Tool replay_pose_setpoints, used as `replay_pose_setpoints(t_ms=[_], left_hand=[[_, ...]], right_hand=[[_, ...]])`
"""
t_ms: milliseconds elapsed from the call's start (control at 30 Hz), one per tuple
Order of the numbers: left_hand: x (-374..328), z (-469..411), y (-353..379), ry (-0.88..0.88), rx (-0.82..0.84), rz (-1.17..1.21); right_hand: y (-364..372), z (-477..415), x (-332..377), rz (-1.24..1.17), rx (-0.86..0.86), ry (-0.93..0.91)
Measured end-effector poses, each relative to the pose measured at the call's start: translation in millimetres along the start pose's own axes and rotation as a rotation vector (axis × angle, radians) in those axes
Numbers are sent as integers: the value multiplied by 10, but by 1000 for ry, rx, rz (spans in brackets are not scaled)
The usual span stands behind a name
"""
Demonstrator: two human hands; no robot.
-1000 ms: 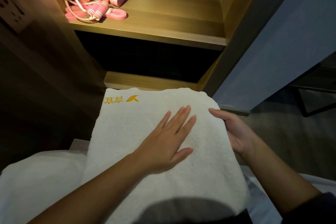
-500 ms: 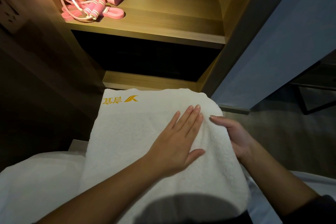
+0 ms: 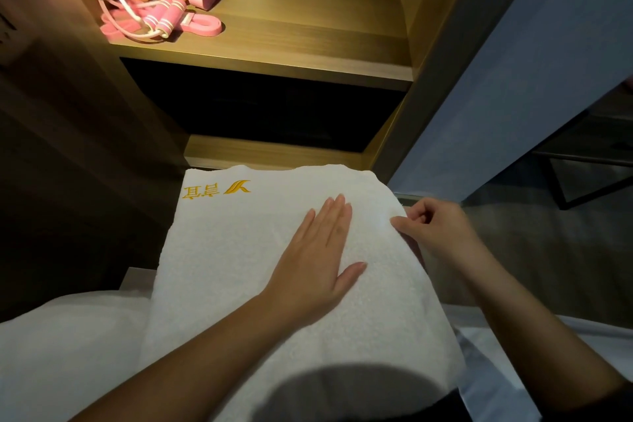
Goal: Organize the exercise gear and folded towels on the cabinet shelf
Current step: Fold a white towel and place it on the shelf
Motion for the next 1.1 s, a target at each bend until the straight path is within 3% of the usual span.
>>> replay_pose_setpoints(t_ms=[200,367,567,733,867,933,1100], left_hand=[[26,0,1,-11,-12,-5],[12,-2,-5,-5,-27,-3],[15,7,-2,-7,-31,-19],[131,0,-35,-104,-56,-65],[134,1,-33,-108,-58,-75],[129,-3,-25,-111,-48,-77],[127,-1,-43,-106,-31,-86]], right_hand=[[-26,-33,77,116,-3,-71],[-1,-23,7,-36,77,40],[236,120,-6,-200,411,213],[122,21,54,-130,243,94],[221,92,89,-337,418,86],[215,106,89,-277,459,64],[68,-25,-20,-149,272,50]])
Point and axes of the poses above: each hand's wrist, its own z-axis away from the middle knuckle, its own y-axis out of the palm, x = y × z, the point moved 9 cm from there along -z, towards the middle knuckle, and after that the axes turned 9 degrees about -z, right-handed, at the moved point
